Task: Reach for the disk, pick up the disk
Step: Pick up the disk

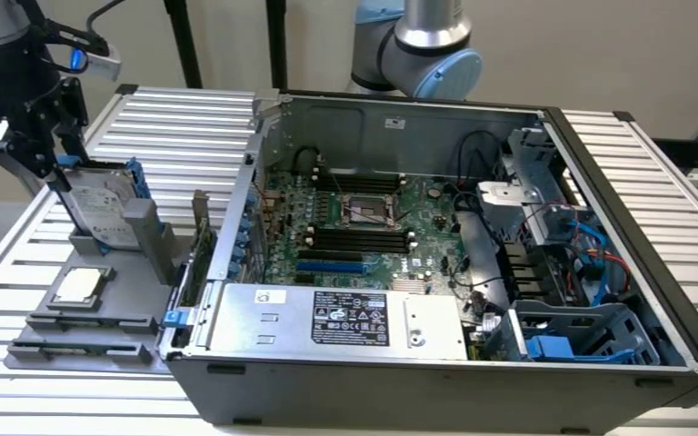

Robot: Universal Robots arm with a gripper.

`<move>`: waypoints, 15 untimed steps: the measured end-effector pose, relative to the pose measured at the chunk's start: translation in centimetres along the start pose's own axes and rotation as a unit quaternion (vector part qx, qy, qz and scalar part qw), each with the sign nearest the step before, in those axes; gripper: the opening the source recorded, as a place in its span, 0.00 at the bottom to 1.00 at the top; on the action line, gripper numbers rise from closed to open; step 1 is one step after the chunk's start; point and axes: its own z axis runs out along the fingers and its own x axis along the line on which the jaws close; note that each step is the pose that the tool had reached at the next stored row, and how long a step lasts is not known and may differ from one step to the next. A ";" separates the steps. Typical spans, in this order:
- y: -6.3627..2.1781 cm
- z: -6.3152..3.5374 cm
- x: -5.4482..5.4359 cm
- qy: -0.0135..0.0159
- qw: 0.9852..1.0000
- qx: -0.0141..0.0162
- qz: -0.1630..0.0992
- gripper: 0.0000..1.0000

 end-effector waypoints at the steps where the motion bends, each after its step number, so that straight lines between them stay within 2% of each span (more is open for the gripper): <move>1: 0.00 0.15 0.0 0.000 1.000 0.000 0.000 0.54; 11: -0.02 0.97 0.0 0.000 1.000 0.000 0.000 0.54; 15: 0.01 1.02 -0.1 0.000 1.000 0.001 -0.001 0.54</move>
